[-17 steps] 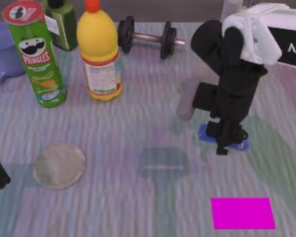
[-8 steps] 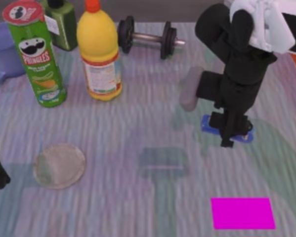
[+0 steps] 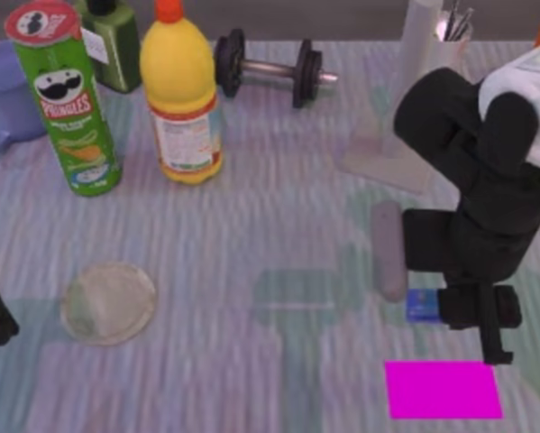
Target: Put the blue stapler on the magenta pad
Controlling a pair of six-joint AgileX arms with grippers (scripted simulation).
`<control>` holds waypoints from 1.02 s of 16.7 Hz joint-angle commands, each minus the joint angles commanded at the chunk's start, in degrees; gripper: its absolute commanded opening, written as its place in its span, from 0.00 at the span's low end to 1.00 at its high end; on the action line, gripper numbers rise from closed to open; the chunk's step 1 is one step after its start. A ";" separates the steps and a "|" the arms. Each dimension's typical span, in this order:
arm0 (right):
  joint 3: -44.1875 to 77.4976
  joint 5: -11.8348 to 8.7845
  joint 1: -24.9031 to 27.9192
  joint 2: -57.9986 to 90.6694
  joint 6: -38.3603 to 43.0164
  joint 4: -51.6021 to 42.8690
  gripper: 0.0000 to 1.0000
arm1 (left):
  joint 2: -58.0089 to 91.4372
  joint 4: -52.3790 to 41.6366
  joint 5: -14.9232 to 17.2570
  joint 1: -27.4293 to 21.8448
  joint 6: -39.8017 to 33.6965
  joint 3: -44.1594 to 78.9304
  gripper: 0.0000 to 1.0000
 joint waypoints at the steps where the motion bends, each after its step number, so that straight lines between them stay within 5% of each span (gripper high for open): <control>1: -2.08 -0.06 0.57 -2.07 -1.26 0.14 0.00 | 0.00 0.00 0.00 0.00 0.00 0.00 1.00; 9: -5.24 -0.14 1.02 -4.26 -2.84 1.19 0.00 | 0.00 0.00 0.00 0.00 0.00 0.00 1.00; 17: -17.43 -0.16 1.63 2.32 -2.71 20.60 0.00 | 0.00 0.00 0.00 0.00 0.00 0.00 1.00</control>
